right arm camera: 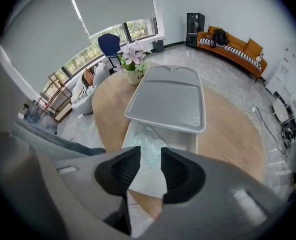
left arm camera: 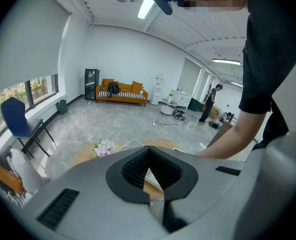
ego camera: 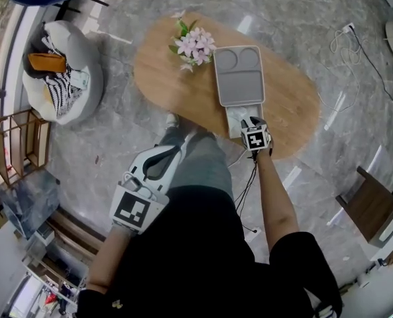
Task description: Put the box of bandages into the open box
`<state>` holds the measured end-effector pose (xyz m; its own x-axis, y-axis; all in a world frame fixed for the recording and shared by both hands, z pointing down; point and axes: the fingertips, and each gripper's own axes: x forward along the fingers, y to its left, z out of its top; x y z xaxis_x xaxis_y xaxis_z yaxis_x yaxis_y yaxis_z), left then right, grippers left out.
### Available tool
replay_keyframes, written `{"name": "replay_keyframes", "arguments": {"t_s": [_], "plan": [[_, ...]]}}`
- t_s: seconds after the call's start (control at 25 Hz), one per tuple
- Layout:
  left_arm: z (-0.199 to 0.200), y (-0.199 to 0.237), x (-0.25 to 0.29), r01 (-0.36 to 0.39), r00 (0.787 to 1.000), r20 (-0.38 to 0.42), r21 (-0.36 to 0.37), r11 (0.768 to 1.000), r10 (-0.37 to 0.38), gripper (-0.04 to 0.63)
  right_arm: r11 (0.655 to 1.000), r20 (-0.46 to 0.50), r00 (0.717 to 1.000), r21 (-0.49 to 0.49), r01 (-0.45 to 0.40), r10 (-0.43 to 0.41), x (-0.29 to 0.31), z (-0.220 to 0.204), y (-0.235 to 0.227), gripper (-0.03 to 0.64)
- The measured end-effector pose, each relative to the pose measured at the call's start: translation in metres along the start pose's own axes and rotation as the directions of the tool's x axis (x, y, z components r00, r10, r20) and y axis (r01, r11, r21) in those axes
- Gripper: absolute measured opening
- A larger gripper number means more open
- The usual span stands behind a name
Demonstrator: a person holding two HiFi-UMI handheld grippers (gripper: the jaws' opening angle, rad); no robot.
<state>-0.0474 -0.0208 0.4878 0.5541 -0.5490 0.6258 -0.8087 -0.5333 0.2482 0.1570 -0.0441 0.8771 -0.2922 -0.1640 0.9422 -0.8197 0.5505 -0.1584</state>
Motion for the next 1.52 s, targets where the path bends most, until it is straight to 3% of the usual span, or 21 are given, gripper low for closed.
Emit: {"name": "replay_keyframes", "arguments": {"t_s": [0.36,0.44,0.64,0.84,1.2,1.52], "plan": [[0.032,-0.006,-0.019,0.040,0.994,0.105,0.036,0.999,-0.043,0.011,0.997,0.108,0.993,0.068,0.046,-0.053,-0.077,0.021,0.019,0.119],[0.037,-0.007,-0.022,0.056,0.990,0.128,0.076,0.996,-0.065,0.011,0.995,0.142,0.987,0.077,0.062,-0.072,-0.096,0.026,0.023,0.096],[0.048,-0.001,-0.024,0.083,0.982,0.162,0.114,0.990,-0.101,0.011,0.991,0.239,0.965,0.105,0.082,-0.105,-0.149,0.052,0.034,0.010],[0.053,-0.002,-0.023,0.120,0.976,0.162,0.159,0.980,-0.146,0.011,0.987,0.335,0.932,0.131,0.095,-0.135,-0.212,0.078,0.041,0.000],[0.086,0.000,-0.021,0.192,0.955,0.191,0.195,0.962,-0.229,0.011,0.972,0.539,0.814,0.195,0.130,-0.217,-0.332,0.127,0.065,-0.002],[0.122,-0.012,-0.029,0.258,0.920,0.230,0.251,0.933,-0.317,0.011,0.956,0.680,0.673,0.223,0.190,-0.292,-0.431,0.156,0.087,-0.002]]}}
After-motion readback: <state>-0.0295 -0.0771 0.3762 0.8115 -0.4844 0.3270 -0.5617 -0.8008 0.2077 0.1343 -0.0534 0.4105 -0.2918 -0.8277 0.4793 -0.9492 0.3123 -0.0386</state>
